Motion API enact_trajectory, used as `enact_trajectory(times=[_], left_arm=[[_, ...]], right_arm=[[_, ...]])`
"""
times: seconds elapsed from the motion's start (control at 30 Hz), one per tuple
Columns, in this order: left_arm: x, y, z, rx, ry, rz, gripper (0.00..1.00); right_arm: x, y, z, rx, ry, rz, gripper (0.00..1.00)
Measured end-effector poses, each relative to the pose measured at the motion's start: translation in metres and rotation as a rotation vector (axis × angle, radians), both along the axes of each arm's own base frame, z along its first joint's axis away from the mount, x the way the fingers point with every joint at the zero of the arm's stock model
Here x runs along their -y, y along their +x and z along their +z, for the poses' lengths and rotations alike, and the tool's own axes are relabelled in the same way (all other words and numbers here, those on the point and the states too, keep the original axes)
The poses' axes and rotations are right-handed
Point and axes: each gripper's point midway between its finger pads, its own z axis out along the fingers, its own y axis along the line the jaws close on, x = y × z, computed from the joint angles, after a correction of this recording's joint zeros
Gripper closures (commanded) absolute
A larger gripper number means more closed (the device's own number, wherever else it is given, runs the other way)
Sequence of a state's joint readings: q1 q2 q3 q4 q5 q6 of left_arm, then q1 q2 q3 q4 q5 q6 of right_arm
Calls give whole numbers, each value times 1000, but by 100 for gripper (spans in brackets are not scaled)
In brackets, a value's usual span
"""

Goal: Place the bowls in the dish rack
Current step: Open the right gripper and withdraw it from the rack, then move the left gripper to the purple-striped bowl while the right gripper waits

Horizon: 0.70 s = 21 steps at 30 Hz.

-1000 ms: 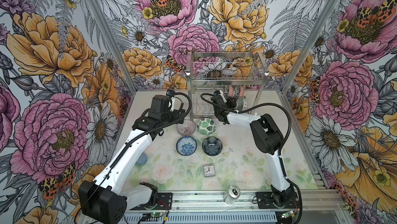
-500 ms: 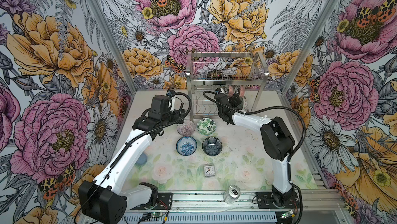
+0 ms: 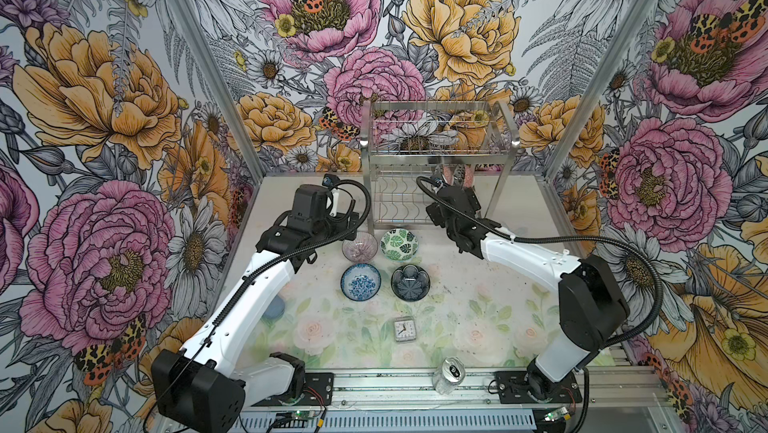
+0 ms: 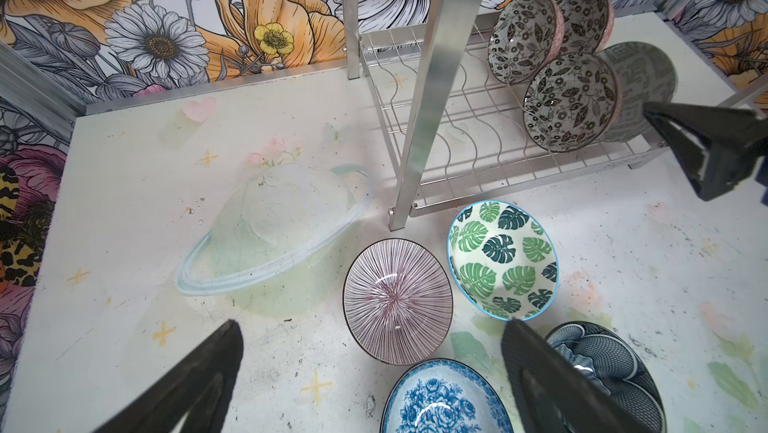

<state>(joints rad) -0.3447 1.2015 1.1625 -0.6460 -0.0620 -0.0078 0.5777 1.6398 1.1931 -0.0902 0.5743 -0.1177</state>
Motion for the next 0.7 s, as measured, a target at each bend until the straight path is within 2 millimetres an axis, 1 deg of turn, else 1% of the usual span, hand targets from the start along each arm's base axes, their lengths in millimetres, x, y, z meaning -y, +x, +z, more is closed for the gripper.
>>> enact_trajectory(times=[0.1, 0.23, 0.33, 0.5, 0.57, 0.7], left_arm=[[3, -1, 0, 0, -3, -6, 1], [14, -5, 0, -5, -19, -24, 1], [20, -8, -4, -15, -34, -20, 1], [15, -13, -24, -58, -42, 38, 1], [11, -15, -33, -78, -44, 64, 1], [7, -15, -44, -94, -50, 106, 1]], right_arm=[[2, -8, 6, 0, 37, 4, 4], [6, -19, 10, -5, 69, 9, 4], [7, -25, 15, -3, 97, 16, 4], [9, -30, 21, 3, 142, 27, 4], [12, -31, 19, -3, 154, 23, 4], [14, -32, 11, -24, 169, 20, 4]])
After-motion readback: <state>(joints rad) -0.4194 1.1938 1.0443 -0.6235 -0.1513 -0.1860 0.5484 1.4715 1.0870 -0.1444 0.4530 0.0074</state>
